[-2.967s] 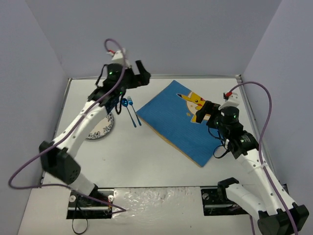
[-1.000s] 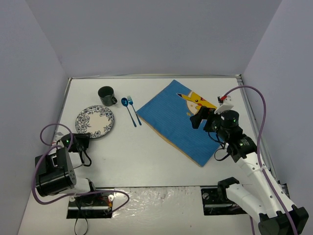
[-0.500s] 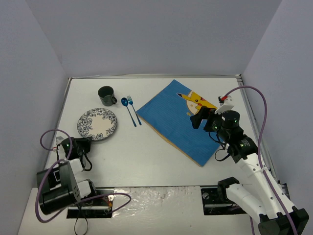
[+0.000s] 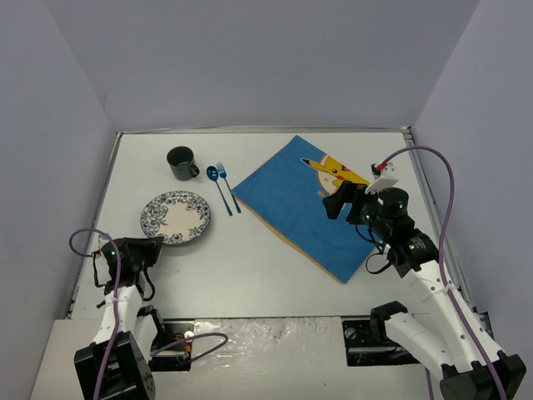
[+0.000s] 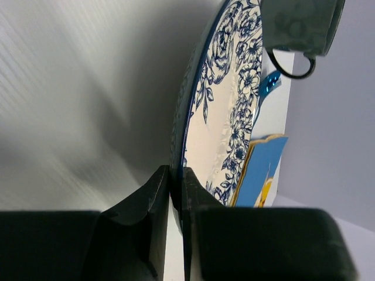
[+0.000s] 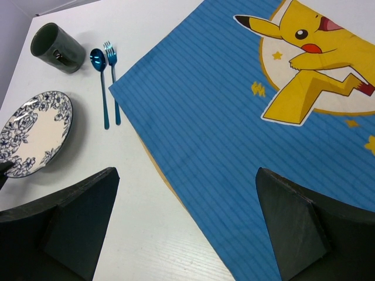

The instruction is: Set the dinner table for one person

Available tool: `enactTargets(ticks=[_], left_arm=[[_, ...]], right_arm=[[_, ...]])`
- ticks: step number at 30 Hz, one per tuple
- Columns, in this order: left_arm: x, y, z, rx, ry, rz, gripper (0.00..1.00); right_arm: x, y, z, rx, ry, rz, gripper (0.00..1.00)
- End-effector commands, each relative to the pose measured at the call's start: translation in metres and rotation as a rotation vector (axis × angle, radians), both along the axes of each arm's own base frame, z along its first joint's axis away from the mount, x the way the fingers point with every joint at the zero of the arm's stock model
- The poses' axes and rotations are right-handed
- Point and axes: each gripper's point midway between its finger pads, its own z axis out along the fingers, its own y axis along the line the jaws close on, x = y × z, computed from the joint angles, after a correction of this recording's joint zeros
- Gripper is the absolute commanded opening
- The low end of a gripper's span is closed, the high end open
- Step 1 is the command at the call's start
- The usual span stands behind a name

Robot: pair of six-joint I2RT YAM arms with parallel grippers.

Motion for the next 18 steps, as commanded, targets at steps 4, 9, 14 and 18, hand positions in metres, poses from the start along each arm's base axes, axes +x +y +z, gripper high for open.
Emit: enactTargets(ticks=[4, 9, 14, 18], left_arm=[[0.031, -0.044, 0.140, 0.017, -0.394, -0.293, 0.00], [0.050, -0.097, 0.177, 0.124, -0.455, -0.491, 0.00], [0.086, -0.181, 0.186, 0.138, -0.485, -0.676, 0.00], [0.117, -0.238, 0.197, 0.112, -0.530, -0.774, 0.00]], right_arm=[[0.011, 0.007, 0.045, 0.063, -0.117, 0.008, 1.00], [0.011, 0.005, 0.053, 0.067, -0.137, 0.001, 1.00], [0.010, 0.001, 0.063, 0.067, -0.167, -0.019, 1.00], [0.005, -0.004, 0.070, 0.066, -0.195, -0.033, 1.00]])
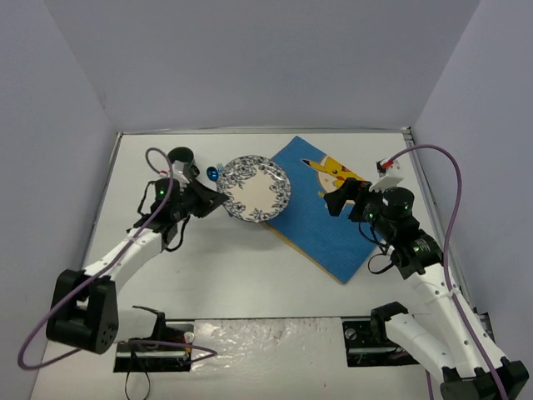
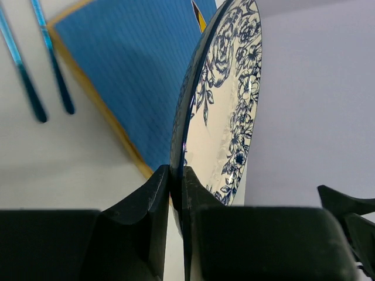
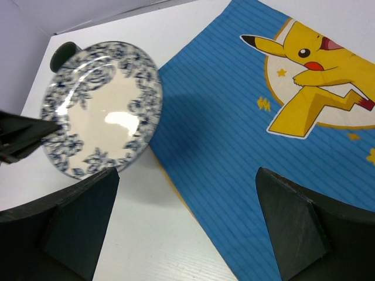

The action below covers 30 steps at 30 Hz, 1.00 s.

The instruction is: Set the dinner table for one person

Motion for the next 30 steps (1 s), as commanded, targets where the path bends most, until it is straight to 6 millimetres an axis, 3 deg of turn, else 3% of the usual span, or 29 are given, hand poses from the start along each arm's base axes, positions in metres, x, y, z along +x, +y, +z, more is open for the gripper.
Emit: enactTargets(ticks=[1, 7, 14, 24, 30], left_arm=[[0.051, -0.062, 0.087, -0.084, -0.309, -0.104, 0.00], [0.083, -0.138, 0.091, -0.135, -0.343, -0.228, 0.00], [0.103, -0.199, 0.069, -0.248, -0.309, -0.302, 0.00], [0.100, -0.230, 0.037, -0.296, -0.248, -0.347, 0.00], [0.092, -0.228, 0.033, -0.296, -0.240, -0.349, 0.00]], right_arm=[[0.003, -0.006, 0.050, 0.034, -0.154, -0.032, 1.00], [-0.002, -0.011, 0.052, 0.016, -0.168, -0.043, 1.00], [-0.004, -0.017, 0.048, -0.009, -0.150, -0.064, 1.00], [-0.003, -0.020, 0.043, -0.021, -0.132, -0.077, 1.00], [-0.004, -0.021, 0.039, -0.028, -0.124, -0.085, 1.00]])
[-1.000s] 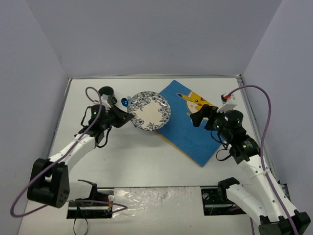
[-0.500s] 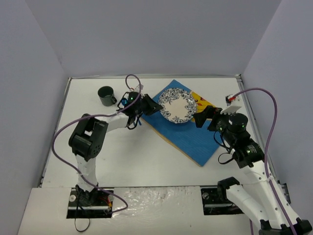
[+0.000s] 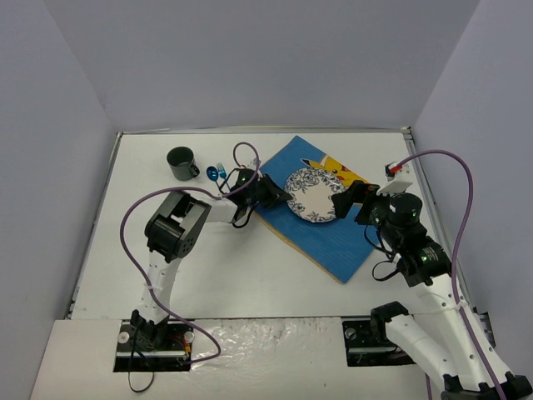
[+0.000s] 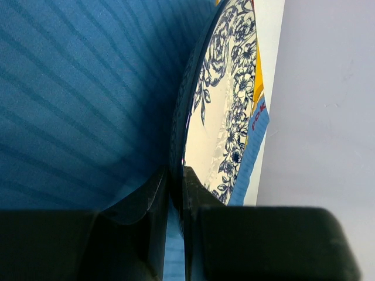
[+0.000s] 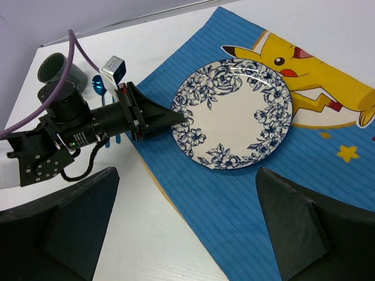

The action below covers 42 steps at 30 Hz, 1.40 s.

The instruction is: Set the dinner table for one person

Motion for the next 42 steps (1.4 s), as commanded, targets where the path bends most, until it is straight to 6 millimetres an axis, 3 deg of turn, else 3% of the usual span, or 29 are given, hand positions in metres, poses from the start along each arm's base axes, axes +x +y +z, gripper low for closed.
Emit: enactTargets(ticks=[1, 17, 29, 31, 35, 42], left_arm=[[0.008, -0.019, 0.146, -0.279, -0.315, -0.038, 0.00], [0.004, -0.020, 0.116, -0.275, -0.239, -0.040, 0.00], [-0.001, -0.017, 0.079, -0.230, -0.172, -0.036, 0.02], [-0.002, -0.017, 0.075, -0.225, -0.162, -0.035, 0.10], [-0.004, -0.012, 0.066, -0.192, -0.147, -0.024, 0.44], [-0.008, 0.008, 0.053, -0.040, -0.137, -0.004, 0.75]], right_arm=[[0.007, -0.004, 0.026, 0.004, -0.081, -0.024, 1.00], [0.008, -0.004, 0.018, -0.001, -0.063, -0.026, 1.00], [0.009, -0.004, 0.012, -0.004, -0.046, -0.029, 1.00], [0.009, -0.005, 0.010, -0.006, -0.043, -0.031, 1.00], [0.008, -0.005, 0.010, -0.007, -0.047, -0.033, 1.00], [0.006, -0.007, 0.012, -0.009, -0.056, -0.037, 1.00]])
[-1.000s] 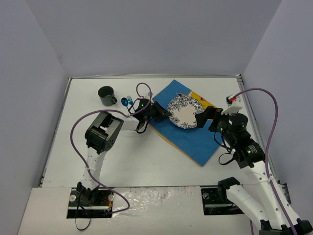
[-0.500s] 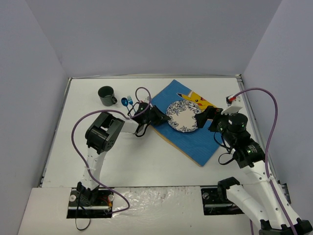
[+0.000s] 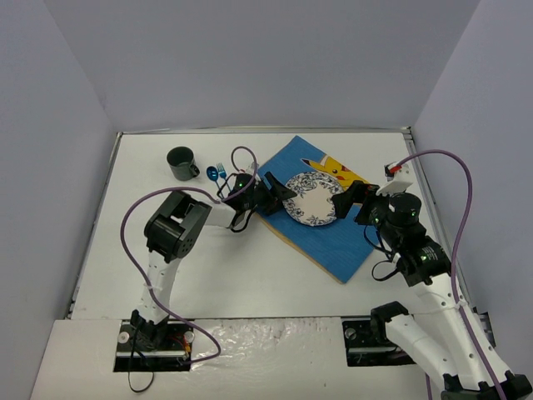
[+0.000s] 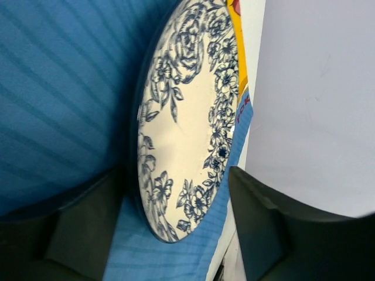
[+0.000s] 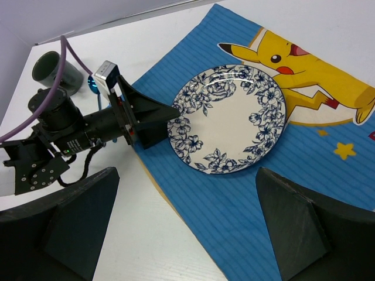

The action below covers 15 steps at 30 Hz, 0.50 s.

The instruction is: Set the dinner table for one person

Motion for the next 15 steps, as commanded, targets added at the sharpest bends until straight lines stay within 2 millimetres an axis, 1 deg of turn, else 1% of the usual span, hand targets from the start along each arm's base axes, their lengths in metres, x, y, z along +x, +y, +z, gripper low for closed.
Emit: enactTargets(ticks=[1, 3, 6, 8, 9, 10, 11, 12, 15], left_arm=[[0.004, 0.013, 0.048, 0.057, -0.135, 0.012, 0.82], [0.001, 0.027, 0.045, 0.149, -0.132, 0.024, 0.95], [0.000, 0.048, 0.055, 0.281, -0.163, 0.052, 0.97], [-0.002, 0.078, 0.061, 0.447, -0.178, 0.081, 0.97], [-0.002, 0.091, 0.067, 0.516, -0.185, 0.095, 0.97], [-0.002, 0.100, 0.077, 0.558, -0.200, 0.106, 0.97], [-0.001, 0.106, 0.094, 0.567, -0.228, 0.125, 0.97], [-0.001, 0.126, 0.111, 0.634, -0.252, 0.160, 0.97], [-0.001, 0.181, 0.134, 0.785, -0.262, 0.242, 0.97]], right_arm=[[0.006, -0.006, 0.017, -0.002, -0.072, -0.032, 1.00], [0.005, -0.008, 0.019, -0.007, -0.081, -0.040, 1.00], [0.005, -0.010, 0.020, -0.012, -0.085, -0.045, 1.00], [0.006, -0.010, 0.018, -0.014, -0.081, -0.047, 1.00], [0.006, -0.010, 0.017, -0.014, -0.077, -0.048, 1.00], [0.007, -0.010, 0.017, -0.015, -0.075, -0.048, 1.00], [0.007, -0.010, 0.017, -0.017, -0.075, -0.049, 1.00], [0.007, -0.011, 0.017, -0.017, -0.078, -0.055, 1.00], [0.009, -0.017, 0.023, -0.020, -0.099, -0.088, 1.00]])
